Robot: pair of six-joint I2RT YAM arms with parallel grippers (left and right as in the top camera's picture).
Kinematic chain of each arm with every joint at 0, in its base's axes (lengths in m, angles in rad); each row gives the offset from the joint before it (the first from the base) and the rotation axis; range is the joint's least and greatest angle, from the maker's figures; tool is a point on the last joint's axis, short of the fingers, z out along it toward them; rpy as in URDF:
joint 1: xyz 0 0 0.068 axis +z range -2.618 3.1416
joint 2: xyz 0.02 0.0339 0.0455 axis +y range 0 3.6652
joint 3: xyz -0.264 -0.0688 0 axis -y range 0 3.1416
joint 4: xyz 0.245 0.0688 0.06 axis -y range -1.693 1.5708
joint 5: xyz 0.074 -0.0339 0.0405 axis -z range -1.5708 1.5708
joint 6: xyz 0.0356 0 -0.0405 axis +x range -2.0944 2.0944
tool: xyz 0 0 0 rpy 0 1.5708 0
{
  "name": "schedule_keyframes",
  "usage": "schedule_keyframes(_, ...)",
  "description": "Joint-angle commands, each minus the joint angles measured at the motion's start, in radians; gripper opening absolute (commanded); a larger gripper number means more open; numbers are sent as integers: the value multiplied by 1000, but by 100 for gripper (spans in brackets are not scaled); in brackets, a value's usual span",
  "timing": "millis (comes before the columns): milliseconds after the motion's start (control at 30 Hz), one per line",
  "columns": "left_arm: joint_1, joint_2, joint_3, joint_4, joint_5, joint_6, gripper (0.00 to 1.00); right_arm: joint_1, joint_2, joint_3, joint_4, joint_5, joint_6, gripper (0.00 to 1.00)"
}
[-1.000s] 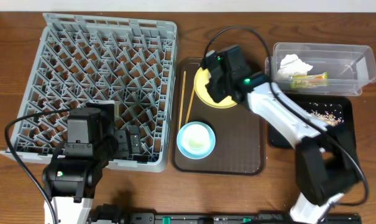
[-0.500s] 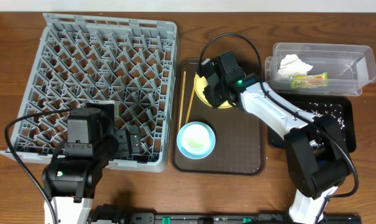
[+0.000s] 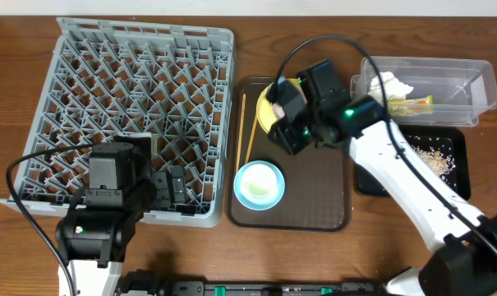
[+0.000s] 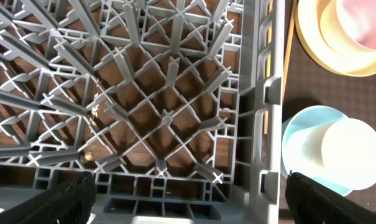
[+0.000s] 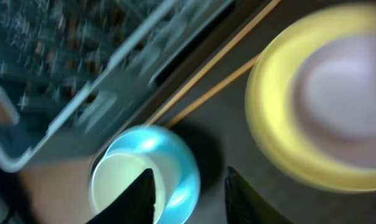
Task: Sort waste into correct bins and load items into the dishwasher
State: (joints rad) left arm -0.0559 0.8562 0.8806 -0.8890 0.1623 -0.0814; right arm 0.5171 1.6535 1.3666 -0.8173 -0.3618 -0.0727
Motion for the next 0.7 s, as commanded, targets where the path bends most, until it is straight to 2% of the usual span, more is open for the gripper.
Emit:
schedule_keyframes(0,-2,-1,18,0,10,-6,98,36,50,-38,-36,-61,35,32)
schedule_keyframes(433,-2,-2,18,0,10,-6,98,82,100,-172,45,7,105,19)
schedule_keyframes(667,-2,-1,18,0,10,-6,98,82,100,-217,85,6,129,7)
